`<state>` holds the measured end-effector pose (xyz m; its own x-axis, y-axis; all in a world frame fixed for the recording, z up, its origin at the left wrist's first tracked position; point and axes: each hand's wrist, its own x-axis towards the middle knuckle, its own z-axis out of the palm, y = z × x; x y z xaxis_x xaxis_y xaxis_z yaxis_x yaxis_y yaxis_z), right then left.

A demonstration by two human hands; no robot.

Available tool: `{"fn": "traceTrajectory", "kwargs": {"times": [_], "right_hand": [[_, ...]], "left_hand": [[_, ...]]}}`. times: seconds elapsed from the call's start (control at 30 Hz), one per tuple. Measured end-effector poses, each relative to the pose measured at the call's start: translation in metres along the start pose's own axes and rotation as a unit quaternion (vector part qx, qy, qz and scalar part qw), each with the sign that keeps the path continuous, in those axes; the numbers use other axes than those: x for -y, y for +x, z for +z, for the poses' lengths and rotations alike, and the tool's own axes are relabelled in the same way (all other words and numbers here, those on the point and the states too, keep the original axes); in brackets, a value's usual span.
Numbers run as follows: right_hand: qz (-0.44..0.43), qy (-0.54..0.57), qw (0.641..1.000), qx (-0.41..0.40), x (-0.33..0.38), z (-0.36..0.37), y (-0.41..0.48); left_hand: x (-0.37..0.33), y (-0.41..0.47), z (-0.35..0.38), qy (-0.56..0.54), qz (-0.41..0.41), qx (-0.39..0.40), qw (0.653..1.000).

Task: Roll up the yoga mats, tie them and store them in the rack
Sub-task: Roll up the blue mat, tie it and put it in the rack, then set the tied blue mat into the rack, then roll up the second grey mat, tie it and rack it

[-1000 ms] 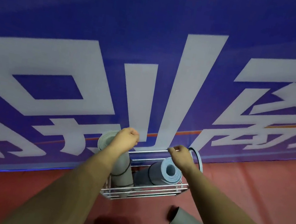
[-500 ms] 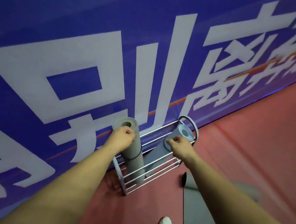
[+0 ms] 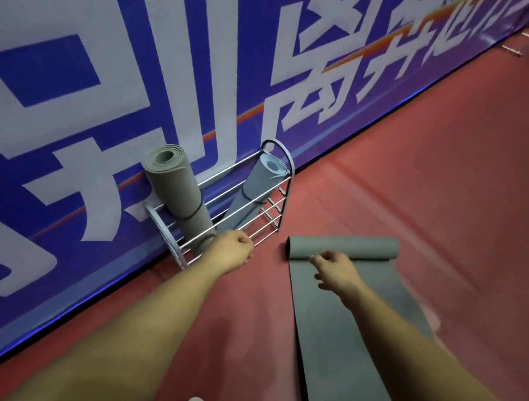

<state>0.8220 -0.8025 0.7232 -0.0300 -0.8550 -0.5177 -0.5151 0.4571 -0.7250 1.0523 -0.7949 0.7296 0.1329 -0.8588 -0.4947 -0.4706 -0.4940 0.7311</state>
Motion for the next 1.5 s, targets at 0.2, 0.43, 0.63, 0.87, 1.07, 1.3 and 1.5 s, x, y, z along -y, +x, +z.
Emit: {"fn": "traceTrajectory", "kwargs": {"times": [0.2, 0.43, 0.63, 0.87, 1.07, 1.3, 1.5], "right_hand": [[0.014, 0.037, 0.999, 0.001, -0.118, -0.075, -0.053], [0.052, 0.051, 0.997, -0.021, -0.219, -0.166, -0.104], [0.071, 0.042, 0.994, -0.077, -0.258, -0.217, -0.112], [0.072, 0.021, 0.993, -0.093, -0.312, -0.250, -0.117], [0.060, 0.012, 0.997, -0.056, -0.361, -0.266, -0.129], [0.012, -0.046, 0.998, 0.035, -0.464, -0.298, -0.158], [0.007, -0.107, 0.991, 0.084, -0.566, -0.315, -0.173]], "left_hand": [[-0.009, -0.064, 0.132, 0.010, 0.004, 0.027, 1.000], [-0.032, -0.131, 0.264, 0.034, 0.015, 0.063, 0.997], [-0.050, -0.120, 0.336, 0.057, 0.007, 0.111, 0.992], [-0.057, -0.115, 0.397, 0.067, 0.020, 0.134, 0.988], [-0.045, -0.145, 0.425, 0.062, 0.004, 0.098, 0.993], [-0.030, -0.235, 0.489, 0.101, -0.002, -0.001, 0.995], [0.015, -0.299, 0.580, 0.138, -0.046, -0.009, 0.989]]}}
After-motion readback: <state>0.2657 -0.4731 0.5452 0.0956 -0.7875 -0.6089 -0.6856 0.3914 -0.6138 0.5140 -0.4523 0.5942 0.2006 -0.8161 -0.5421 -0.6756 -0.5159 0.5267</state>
